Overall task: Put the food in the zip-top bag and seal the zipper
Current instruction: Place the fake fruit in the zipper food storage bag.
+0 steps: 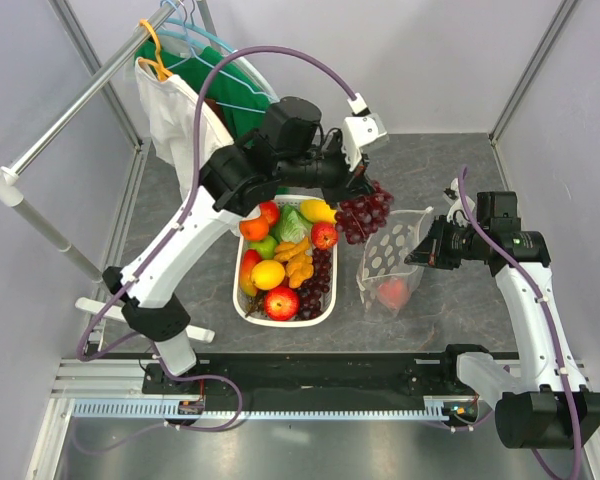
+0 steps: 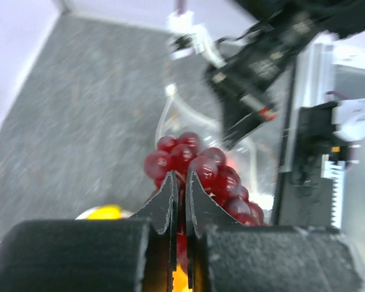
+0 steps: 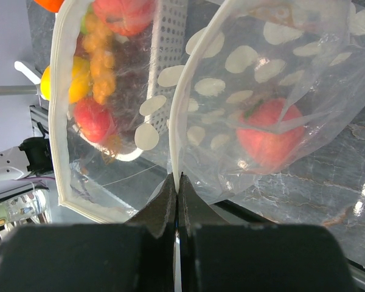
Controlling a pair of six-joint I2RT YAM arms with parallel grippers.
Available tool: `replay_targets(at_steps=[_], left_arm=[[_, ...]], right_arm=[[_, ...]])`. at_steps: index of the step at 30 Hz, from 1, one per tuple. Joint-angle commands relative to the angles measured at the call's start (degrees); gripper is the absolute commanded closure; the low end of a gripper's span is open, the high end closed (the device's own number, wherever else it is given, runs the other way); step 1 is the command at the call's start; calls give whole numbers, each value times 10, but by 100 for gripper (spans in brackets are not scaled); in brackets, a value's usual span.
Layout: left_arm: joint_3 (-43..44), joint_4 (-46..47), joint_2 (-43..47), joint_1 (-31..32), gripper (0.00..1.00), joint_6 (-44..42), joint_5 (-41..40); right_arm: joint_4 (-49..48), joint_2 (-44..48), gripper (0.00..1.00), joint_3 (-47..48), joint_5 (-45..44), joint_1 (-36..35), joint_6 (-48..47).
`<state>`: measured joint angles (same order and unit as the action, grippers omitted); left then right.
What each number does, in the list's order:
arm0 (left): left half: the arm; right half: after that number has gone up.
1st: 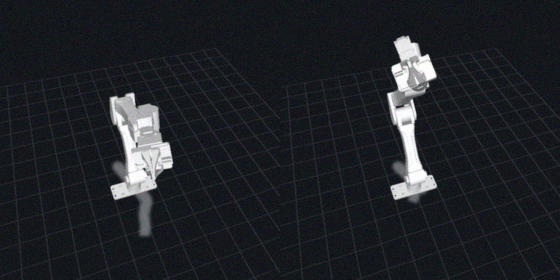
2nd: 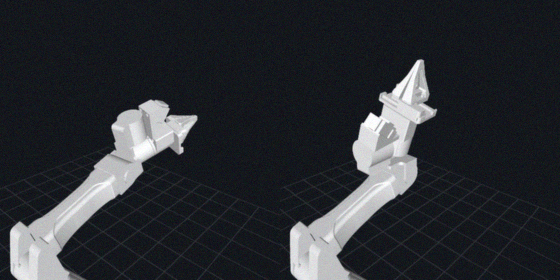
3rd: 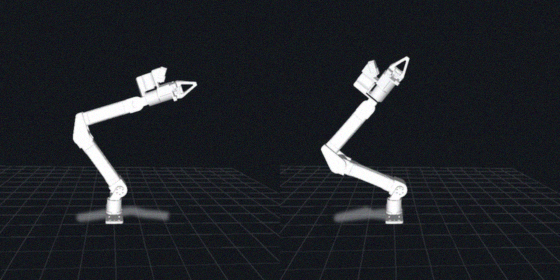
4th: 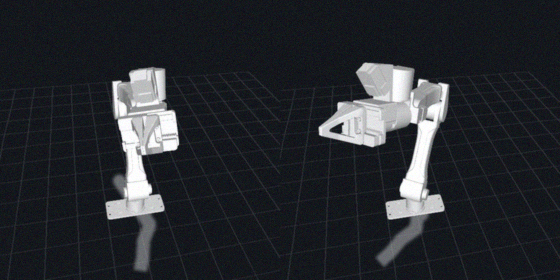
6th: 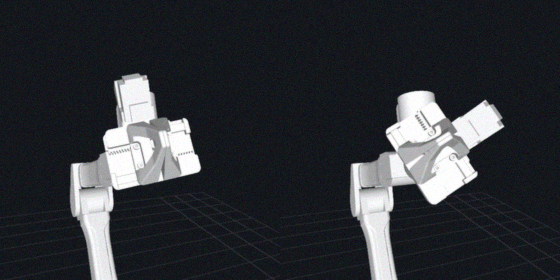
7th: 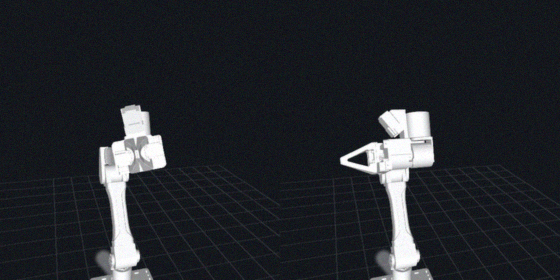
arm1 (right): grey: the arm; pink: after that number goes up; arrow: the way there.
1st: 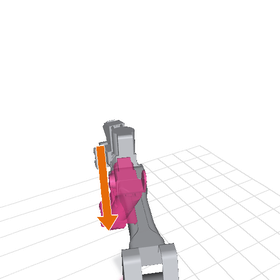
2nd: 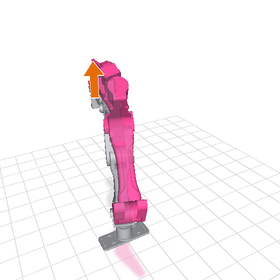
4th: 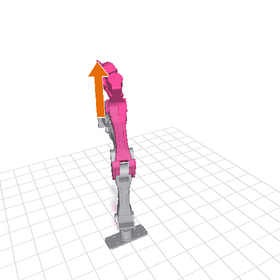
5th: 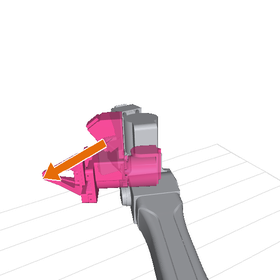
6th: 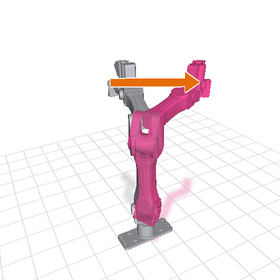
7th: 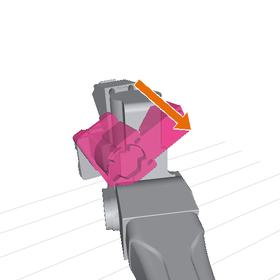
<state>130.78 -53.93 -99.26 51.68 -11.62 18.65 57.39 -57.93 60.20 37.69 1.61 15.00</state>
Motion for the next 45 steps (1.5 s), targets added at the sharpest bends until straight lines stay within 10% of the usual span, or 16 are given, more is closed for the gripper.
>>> replay_targets(at_steps=[1, 27, 37, 45], left_arm=[[10, 81, -22, 9, 98, 47, 113], [-70, 95, -117, 83, 90, 81, -41], [-76, 65, -85, 83, 18, 50, -28], [-169, 66, 24, 1, 2, 25, 29]], right_arm=[[-14, 3, 100, 11, 12, -2, -1], [0, 24, 100, 29, 37, -1, -10], [6, 24, 100, 31, 35, -1, -18], [40, 26, 100, 68, 18, -1, -52]])
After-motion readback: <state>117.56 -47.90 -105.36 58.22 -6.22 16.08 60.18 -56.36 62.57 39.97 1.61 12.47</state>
